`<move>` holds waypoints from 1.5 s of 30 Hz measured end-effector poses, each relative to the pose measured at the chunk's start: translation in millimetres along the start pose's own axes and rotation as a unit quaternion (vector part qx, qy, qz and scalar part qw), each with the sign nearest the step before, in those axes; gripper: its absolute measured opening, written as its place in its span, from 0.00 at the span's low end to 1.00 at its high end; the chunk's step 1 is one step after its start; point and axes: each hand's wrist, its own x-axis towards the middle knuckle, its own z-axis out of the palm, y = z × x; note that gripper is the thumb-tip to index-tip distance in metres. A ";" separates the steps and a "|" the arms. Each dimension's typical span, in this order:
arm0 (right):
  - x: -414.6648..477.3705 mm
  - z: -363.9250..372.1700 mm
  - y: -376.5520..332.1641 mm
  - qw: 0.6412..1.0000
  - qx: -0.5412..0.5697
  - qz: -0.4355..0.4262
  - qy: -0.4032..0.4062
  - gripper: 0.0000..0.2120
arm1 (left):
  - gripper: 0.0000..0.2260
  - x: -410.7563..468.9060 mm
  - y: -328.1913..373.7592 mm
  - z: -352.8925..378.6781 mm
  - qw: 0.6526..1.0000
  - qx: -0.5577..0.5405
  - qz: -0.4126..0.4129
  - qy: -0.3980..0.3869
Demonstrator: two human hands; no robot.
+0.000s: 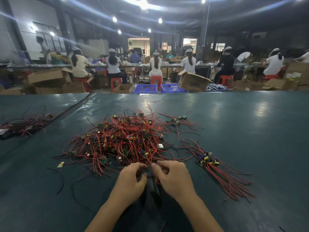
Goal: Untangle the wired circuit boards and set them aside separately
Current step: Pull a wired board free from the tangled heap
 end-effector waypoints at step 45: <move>-27.0 -9.6 -33.9 0.956 0.251 -0.117 0.097 0.11 | 0.08 -2.4 39.7 -30.5 0.825 -0.544 -0.069 0.141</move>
